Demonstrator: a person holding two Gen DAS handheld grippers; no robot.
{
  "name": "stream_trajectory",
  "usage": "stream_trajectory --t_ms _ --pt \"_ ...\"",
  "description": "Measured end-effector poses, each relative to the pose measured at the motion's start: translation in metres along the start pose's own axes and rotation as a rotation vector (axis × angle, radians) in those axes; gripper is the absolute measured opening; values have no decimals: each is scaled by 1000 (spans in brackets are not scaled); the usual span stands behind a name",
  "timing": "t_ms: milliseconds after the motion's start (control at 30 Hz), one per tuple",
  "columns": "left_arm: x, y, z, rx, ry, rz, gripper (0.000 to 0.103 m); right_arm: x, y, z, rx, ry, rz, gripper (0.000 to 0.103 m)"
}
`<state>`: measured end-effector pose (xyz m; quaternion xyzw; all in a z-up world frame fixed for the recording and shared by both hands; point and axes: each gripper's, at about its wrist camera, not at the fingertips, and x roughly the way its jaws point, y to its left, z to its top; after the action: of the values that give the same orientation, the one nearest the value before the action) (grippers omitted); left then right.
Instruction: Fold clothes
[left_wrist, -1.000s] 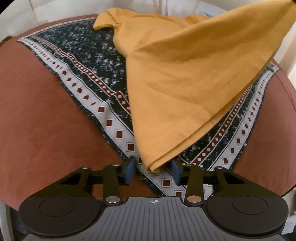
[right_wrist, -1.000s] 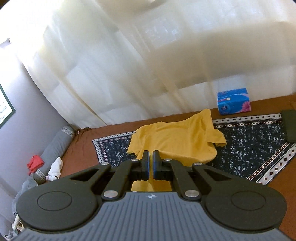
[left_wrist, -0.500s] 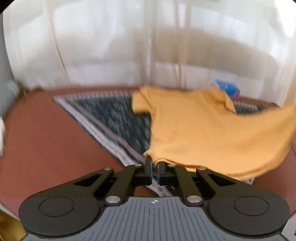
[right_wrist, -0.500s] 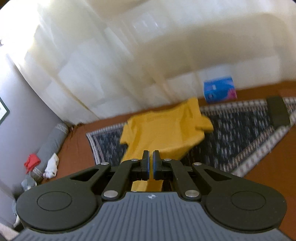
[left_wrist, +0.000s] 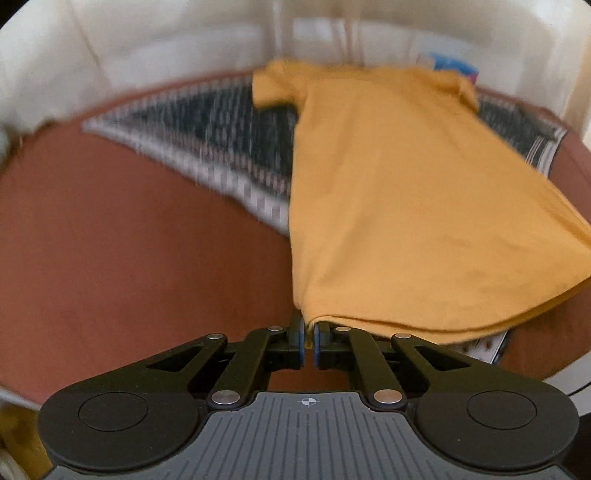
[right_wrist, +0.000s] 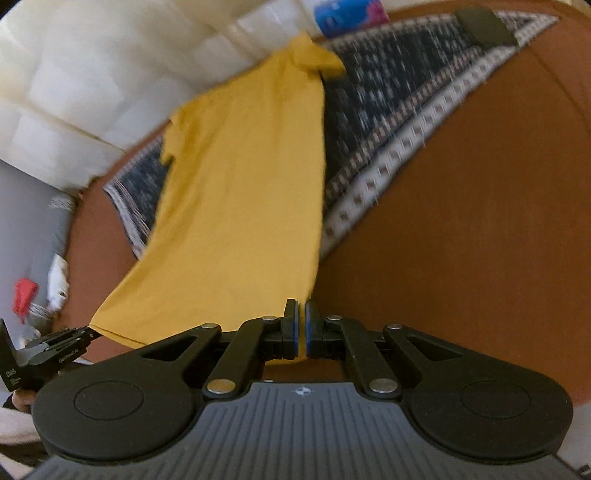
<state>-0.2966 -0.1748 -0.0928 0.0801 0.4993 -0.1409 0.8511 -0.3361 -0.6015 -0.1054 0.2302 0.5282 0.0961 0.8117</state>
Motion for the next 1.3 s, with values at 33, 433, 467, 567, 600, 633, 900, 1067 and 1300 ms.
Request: stream_trajectory --t_ms 33,433,467,567,600,633,900,1067,1300 --pt "4 3 -4 -8 12 -6 0 5 -1 -5 -3 12 -14 4" --pt "14 33 -23 -115 126 -107 62 47 -22 -18 32 72 -161 14" --pt "10 40 -20 -138 118 -111 65 45 -21 -17 37 68 -173 19" --pt "-10 59 -2 -185 55 -167 65 28 -15 -10 35 21 -212 29" --pt "-16 65 7 -198 20 -179 65 19 -11 -4 29 -11 -220 29" --pt "-22 72 21 -206 -25 -189 66 10 -5 3 17 -45 -220 29" --pt "11 101 149 -215 -302 -170 74 -32 73 101 -226 -286 -177 37" --pt "57 104 221 -232 -344 -132 76 -30 110 157 -396 -321 -198 49" --pt "132 96 290 -235 -276 -66 76 22 104 214 -475 -321 -203 54"
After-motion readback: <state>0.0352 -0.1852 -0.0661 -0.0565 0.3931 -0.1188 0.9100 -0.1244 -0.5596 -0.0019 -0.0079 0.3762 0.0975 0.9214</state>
